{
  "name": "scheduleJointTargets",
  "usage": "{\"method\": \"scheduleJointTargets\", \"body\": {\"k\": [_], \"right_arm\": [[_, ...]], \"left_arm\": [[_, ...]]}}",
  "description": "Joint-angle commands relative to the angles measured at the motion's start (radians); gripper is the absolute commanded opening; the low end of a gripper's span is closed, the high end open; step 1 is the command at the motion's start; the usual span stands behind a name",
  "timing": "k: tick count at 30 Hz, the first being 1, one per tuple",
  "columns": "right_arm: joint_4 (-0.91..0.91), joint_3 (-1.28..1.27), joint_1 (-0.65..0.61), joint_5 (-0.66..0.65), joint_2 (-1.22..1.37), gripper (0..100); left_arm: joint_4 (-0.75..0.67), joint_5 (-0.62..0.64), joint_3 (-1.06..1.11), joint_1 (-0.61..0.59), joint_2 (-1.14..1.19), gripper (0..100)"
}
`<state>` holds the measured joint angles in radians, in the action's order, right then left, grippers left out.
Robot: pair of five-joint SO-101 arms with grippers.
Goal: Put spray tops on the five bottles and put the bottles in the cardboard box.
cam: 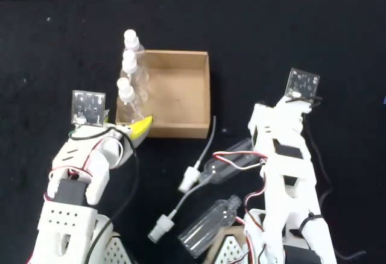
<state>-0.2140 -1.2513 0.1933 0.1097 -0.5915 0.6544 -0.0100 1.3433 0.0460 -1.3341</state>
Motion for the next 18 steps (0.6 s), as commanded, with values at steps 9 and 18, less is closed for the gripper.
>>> {"method": "scheduleJointTargets", "body": {"k": [9,18], "right_arm": [[0.026,0.004,-0.006,-0.003,-0.033,9.9],[0.018,0.008,0.015,-0.003,-0.041,9.9]], "left_arm": [[0.600,0.100,-0.378,0.007,-0.014,34],[0.557,-0.044,-0.302,0.010,-0.021,33]]}}
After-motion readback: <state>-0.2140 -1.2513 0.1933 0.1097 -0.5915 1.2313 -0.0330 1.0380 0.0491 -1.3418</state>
